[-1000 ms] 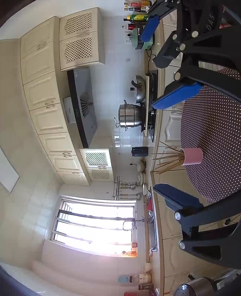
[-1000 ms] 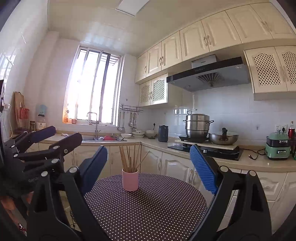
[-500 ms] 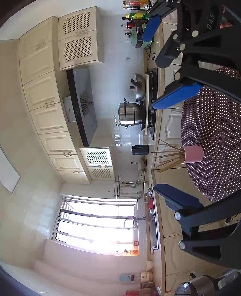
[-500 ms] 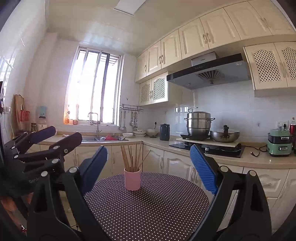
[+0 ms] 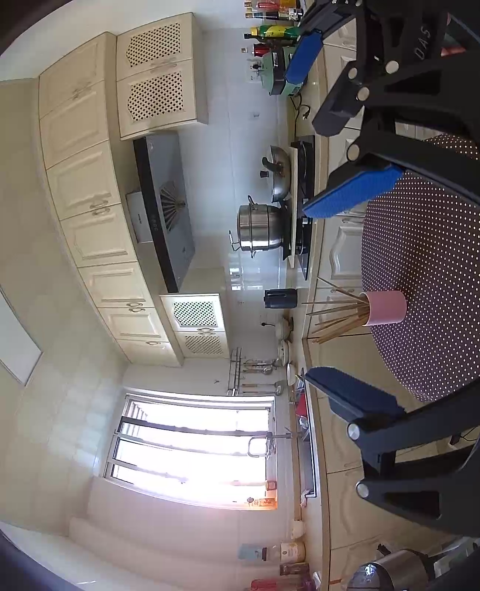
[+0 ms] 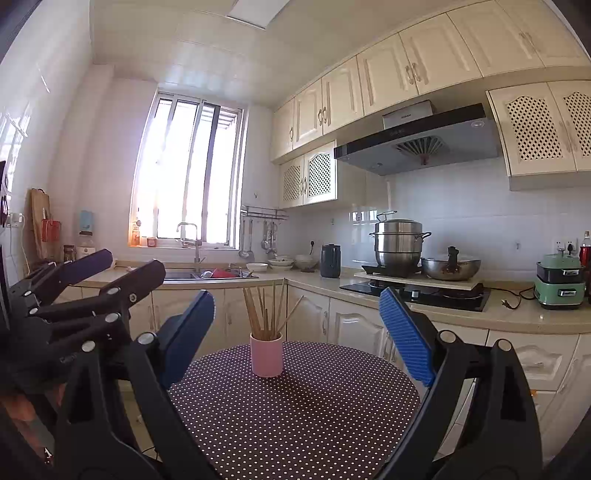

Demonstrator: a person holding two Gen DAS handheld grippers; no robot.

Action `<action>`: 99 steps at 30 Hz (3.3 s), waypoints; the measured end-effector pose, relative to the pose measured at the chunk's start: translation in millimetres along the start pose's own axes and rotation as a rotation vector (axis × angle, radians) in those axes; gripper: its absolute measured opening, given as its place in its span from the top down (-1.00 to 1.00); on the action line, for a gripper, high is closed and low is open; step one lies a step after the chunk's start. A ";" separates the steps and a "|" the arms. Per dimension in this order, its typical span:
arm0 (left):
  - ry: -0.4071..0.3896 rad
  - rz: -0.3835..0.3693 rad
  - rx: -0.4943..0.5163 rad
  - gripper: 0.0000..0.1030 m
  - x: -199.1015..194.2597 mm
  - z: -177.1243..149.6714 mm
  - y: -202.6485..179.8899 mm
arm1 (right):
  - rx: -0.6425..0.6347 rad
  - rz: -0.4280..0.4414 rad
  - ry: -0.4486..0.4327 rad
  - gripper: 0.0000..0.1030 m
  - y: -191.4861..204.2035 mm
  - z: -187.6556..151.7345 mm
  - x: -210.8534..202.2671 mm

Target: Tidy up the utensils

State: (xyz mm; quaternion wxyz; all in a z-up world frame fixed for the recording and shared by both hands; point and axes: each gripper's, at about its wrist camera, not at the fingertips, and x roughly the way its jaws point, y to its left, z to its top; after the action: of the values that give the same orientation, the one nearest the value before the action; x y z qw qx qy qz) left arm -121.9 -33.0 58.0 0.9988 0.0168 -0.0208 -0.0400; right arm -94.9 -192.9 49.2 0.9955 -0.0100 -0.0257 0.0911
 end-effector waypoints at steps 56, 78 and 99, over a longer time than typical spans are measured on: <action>-0.002 0.014 0.003 -0.58 -1.7 -1.7 1.3 | 0.011 -0.004 0.019 -0.75 8.4 -4.5 -2.6; -0.005 0.017 0.008 -0.58 -0.7 -3.0 5.5 | 0.015 -0.004 0.023 -0.75 10.5 -3.0 -1.5; 0.006 0.018 0.014 -0.58 0.0 -7.0 10.9 | 0.019 -0.004 0.031 -0.75 12.2 -7.5 0.4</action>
State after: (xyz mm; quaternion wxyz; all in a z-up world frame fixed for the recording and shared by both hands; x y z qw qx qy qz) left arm -120.7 -21.9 51.4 0.9991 0.0238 -0.0185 -0.0309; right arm -96.3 -180.9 41.5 0.9960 -0.0017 -0.0095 0.0889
